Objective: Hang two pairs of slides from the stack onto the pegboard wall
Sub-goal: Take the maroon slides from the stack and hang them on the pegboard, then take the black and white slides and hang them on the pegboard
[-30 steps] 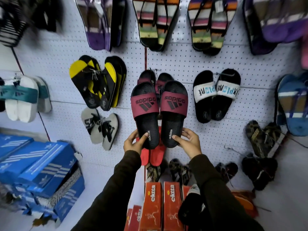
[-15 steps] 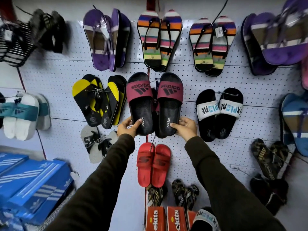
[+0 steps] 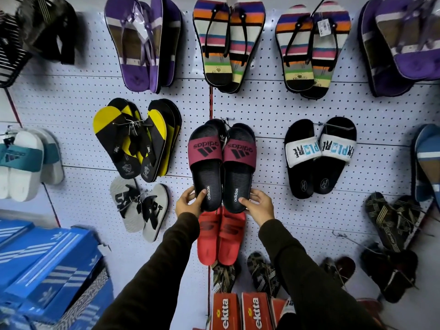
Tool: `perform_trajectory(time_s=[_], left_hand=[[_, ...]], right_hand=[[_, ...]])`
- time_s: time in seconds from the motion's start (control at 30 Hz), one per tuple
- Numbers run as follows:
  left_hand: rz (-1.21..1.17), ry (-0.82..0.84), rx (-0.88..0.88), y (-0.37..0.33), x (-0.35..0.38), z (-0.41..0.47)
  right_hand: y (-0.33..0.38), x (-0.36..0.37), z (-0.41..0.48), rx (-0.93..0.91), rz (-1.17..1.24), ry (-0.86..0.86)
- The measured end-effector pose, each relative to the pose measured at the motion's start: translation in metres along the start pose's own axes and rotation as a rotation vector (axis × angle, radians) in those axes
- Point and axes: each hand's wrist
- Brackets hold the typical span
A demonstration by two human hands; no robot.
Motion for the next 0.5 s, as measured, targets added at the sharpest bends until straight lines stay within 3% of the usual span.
perform_trajectory(time_s=[0.2, 0.5], left_hand=[[-0.005, -0.039, -0.003, 0.039, 0.000, -0.025], [0.310, 0.079, -0.028, 0.133, 0.011, -0.093]], right_hand=[[-0.022, -0.010, -0.033, 0.103, 0.078, 0.085], [-0.102, -0.050, -0.076, 0.229, -0.080, 0.026]])
Point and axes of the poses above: each hand's wrist, its own z-axis towards the middle knuckle, its own x-axis out of the palm, y = z × x, and after that the axes turned 1 degree about y, right-handed
